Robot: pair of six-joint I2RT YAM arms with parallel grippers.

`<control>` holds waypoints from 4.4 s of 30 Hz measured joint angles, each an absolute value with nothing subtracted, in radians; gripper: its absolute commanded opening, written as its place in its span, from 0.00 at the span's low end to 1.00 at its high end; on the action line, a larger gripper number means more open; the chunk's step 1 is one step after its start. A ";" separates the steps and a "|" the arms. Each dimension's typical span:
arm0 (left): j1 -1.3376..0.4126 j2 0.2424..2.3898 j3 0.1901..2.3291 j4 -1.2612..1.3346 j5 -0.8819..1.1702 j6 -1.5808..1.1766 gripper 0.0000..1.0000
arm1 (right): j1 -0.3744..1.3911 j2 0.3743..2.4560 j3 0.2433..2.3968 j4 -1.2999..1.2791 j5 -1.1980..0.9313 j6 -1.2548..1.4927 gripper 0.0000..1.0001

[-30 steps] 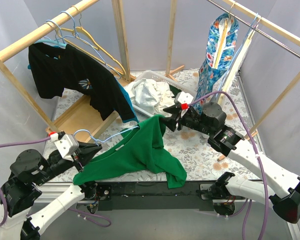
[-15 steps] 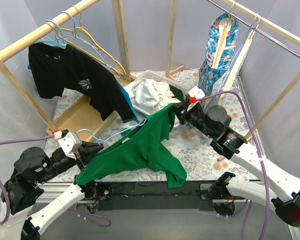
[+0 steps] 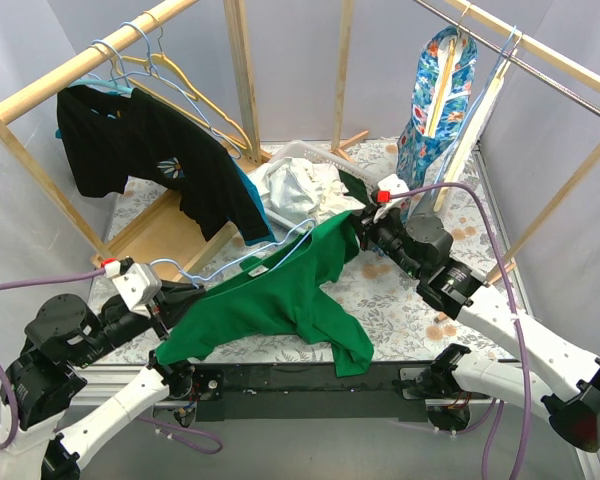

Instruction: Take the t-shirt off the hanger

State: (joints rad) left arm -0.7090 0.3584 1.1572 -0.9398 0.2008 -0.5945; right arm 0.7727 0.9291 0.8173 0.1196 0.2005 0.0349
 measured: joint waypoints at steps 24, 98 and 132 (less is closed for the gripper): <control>-0.709 0.749 0.968 -0.578 0.234 -0.430 0.00 | 0.763 0.727 0.844 -0.191 -0.262 -0.083 0.65; -0.705 0.452 0.931 -0.649 -0.054 -0.555 0.87 | 0.818 0.876 1.173 -0.590 -0.416 -0.396 0.01; -0.705 0.571 0.754 -0.560 -0.561 -0.689 0.00 | 0.818 0.711 1.301 -0.732 -0.313 -0.397 0.01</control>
